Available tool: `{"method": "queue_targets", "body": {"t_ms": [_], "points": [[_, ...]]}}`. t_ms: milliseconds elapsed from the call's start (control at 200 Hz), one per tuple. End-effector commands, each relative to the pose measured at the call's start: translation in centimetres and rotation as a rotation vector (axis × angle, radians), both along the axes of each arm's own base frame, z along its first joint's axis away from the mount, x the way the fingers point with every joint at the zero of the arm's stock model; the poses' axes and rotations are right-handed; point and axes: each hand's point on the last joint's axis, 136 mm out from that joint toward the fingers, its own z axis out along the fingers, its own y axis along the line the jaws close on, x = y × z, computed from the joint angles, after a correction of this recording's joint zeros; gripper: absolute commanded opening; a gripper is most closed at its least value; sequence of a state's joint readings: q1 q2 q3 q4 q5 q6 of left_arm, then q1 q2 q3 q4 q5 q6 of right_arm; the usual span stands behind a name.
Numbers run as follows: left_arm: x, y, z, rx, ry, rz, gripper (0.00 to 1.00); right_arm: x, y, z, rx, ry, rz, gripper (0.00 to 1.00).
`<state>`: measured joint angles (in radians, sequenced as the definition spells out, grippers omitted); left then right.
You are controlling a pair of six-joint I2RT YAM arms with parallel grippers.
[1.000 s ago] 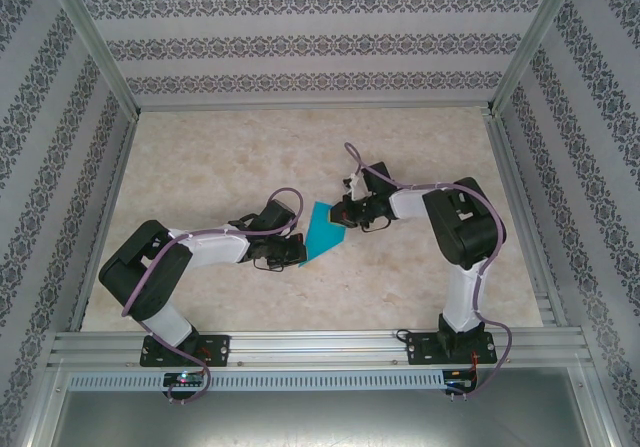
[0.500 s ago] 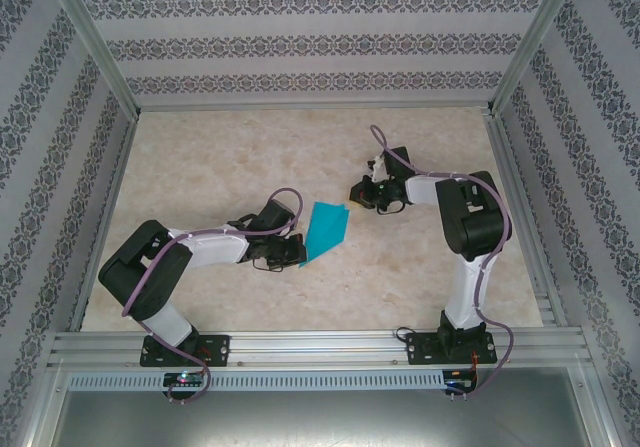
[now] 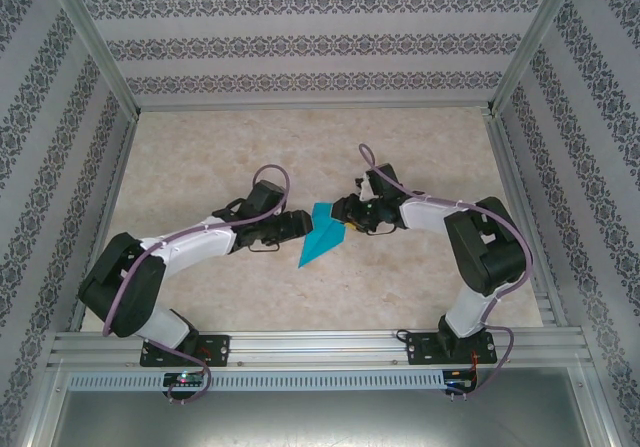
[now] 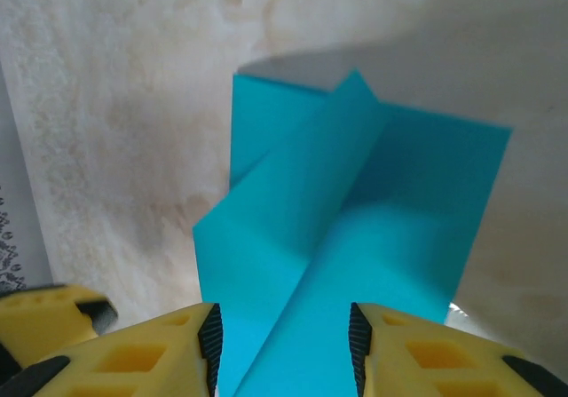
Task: Fold a paper plane with a square sheet of paper (pick it up from the middle)
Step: Fourth fold the wing at the center of the table, then turn over the paper at the center of the table.
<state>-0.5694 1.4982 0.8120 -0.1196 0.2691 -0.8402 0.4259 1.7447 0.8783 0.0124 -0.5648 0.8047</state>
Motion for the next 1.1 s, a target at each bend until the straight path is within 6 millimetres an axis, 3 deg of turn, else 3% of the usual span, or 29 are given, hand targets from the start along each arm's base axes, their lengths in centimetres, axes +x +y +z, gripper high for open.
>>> {"method": "queue_targets", "body": {"t_ms": [0,330,575,689,919,1094], "points": [[0.7,2.2,-0.4,0.049,0.017,0.091,0.84,0.6,1.1,-0.4,0.010,0.012,-0.035,0.44],[0.8,3.2,-1.0,0.009,0.045,0.107,0.97,0.0,4.0,-1.0,0.094,0.041,0.022,0.35],[0.7,3.8,-1.0,-0.048,0.089,0.122,1.00,0.9,5.1,0.0,0.195,-0.012,0.008,0.11],[0.6,3.5,-0.1,-0.134,0.101,0.109,1.00,2.4,5.0,3.2,0.289,-0.089,0.000,0.02],[-0.1,0.7,3.8,-0.403,0.126,0.011,1.00,4.5,4.8,11.0,0.518,-0.184,0.050,0.02],[0.7,-1.3,6.6,-0.594,0.093,-0.037,1.00,5.1,5.1,14.0,0.611,-0.191,0.063,0.03]]}}
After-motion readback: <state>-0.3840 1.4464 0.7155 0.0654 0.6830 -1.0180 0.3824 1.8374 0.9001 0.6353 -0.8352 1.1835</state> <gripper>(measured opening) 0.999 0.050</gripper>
